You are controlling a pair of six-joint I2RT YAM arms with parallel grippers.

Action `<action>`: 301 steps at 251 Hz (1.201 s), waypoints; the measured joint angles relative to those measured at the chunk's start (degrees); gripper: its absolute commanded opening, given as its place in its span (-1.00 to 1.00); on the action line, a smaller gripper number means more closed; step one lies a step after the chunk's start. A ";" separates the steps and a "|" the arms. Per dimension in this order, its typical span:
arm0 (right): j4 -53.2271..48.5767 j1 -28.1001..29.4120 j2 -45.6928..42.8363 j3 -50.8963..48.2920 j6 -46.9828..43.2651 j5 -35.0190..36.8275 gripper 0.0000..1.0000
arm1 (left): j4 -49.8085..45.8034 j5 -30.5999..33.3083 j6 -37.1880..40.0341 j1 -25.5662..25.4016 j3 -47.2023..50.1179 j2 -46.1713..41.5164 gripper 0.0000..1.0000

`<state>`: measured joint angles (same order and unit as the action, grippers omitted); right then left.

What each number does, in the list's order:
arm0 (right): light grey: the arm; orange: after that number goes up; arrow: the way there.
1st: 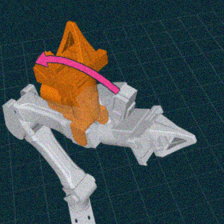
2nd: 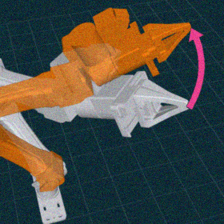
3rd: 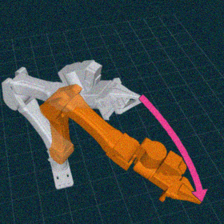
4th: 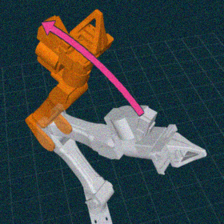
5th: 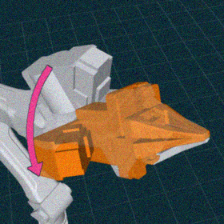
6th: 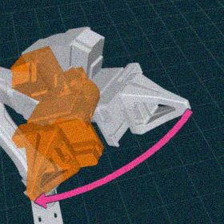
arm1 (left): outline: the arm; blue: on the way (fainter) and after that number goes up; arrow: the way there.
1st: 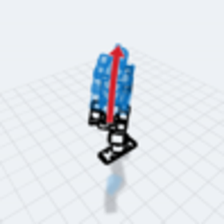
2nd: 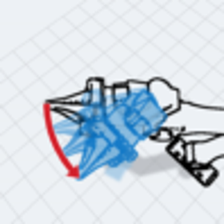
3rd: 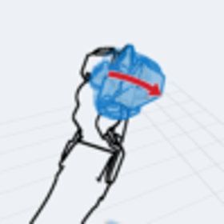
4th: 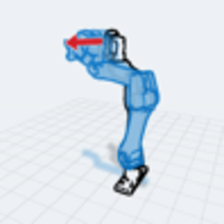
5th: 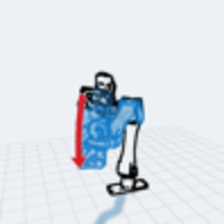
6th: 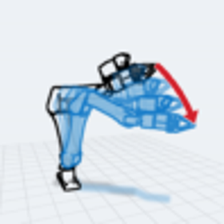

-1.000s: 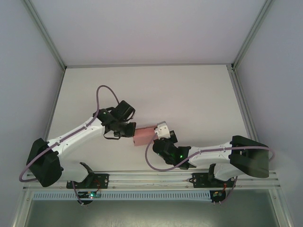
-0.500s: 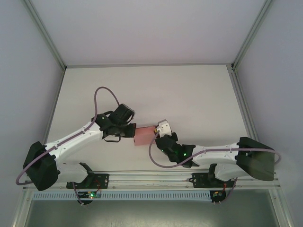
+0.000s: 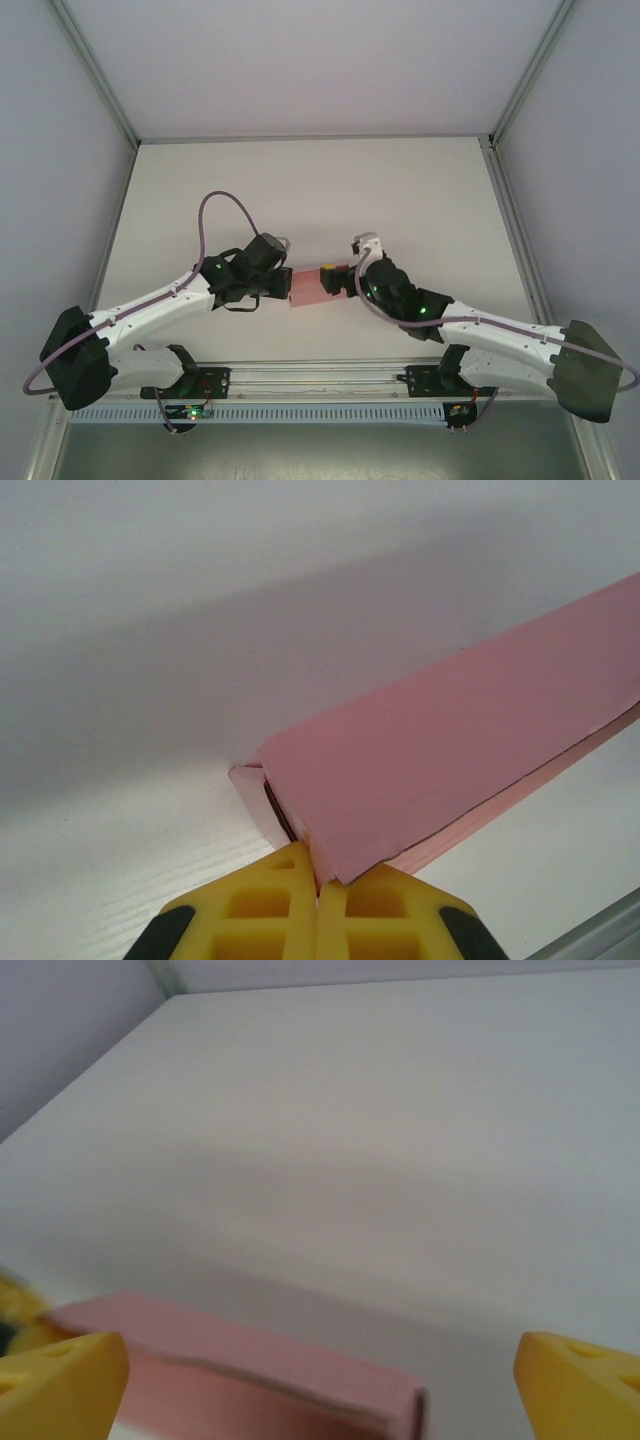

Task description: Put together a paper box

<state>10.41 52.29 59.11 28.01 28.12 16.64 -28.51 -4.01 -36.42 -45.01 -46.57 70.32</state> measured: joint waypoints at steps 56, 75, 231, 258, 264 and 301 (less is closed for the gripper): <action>0.70 -9.97 8.94 0.76 8.09 -12.44 0.33 | 1.05 1.09 0.04 -0.76 -0.07 0.17 -1.00; 2.43 -10.38 9.73 0.61 10.10 -14.86 0.11 | 1.20 1.36 0.04 -0.76 -0.07 0.15 -1.00; 32.59 -7.85 15.87 -11.54 16.50 -9.99 -0.69 | 0.17 -5.01 -0.68 -0.79 3.34 -5.18 1.00; 31.89 -7.76 15.17 -11.65 16.52 -9.53 -0.70 | -2.14 -4.83 -3.96 -0.66 3.34 -7.37 1.00; 31.69 -7.76 15.10 -11.63 16.52 -9.40 -0.70 | -2.14 -4.79 -4.61 -0.57 3.34 -7.74 1.00; 30.86 -7.41 15.32 -10.97 16.09 -9.29 -0.71 | 2.75 -7.89 -9.38 2.10 5.60 -9.20 1.00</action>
<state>41.28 44.88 74.43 17.04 44.21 7.35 -25.76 -11.90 -45.80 -42.92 -40.97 61.12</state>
